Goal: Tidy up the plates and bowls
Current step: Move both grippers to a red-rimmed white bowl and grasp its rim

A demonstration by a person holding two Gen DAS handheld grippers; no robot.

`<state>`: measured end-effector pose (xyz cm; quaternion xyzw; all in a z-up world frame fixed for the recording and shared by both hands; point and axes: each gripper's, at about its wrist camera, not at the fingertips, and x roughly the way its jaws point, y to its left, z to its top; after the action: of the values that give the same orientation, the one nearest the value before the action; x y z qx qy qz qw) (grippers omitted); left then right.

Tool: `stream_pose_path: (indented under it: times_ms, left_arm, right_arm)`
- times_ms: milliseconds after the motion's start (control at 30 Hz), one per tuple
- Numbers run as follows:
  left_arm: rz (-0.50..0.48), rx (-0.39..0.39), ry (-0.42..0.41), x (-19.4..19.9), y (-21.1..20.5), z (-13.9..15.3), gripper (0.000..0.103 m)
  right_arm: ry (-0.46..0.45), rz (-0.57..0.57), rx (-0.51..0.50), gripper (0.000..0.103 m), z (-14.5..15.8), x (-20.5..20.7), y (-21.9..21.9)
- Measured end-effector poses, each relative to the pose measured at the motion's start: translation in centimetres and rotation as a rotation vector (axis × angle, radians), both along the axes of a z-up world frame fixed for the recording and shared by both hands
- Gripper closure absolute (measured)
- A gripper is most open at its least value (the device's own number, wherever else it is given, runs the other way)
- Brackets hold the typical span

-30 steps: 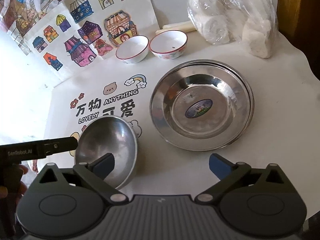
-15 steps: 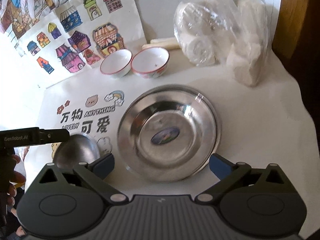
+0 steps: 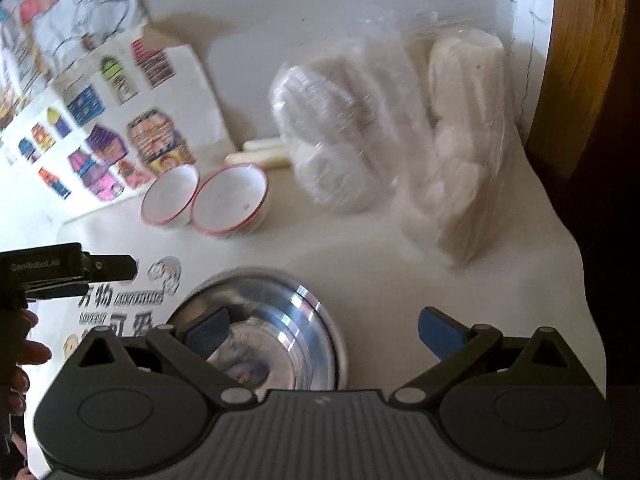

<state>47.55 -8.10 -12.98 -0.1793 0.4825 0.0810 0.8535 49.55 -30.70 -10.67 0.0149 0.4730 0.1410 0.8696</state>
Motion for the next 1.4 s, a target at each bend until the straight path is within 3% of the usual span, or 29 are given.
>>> stream_pose_path:
  times_ms: [633, 800, 1033, 1233, 1400]
  left_arm:
    - [0.149, 0.016, 0.038, 6.9, -1.3, -2.4, 0.001]
    - [0.178, 0.003, 0.063, 7.1, -1.2, -3.3, 0.001]
    - [0.206, -0.009, 0.075, 6.8, -1.1, -4.3, 0.001]
    - [0.212, -0.033, 0.074, 6.5, -0.8, -4.6, 0.014]
    - [0.211, -0.083, 0.042, 6.1, -0.5, -4.8, 0.034]
  right_arm:
    - [0.059, -0.139, 0.184, 0.001, -2.9, 6.4, 0.7]
    - [0.075, -0.142, 0.196, 0.017, -3.8, 7.3, 2.0]
    - [0.091, -0.129, 0.224, 0.029, -4.9, 7.8, 3.5]
    - [0.089, -0.106, 0.237, 0.041, -5.5, 8.6, 4.7]
    - [0.086, -0.083, 0.254, 0.062, -5.9, 9.1, 5.2]
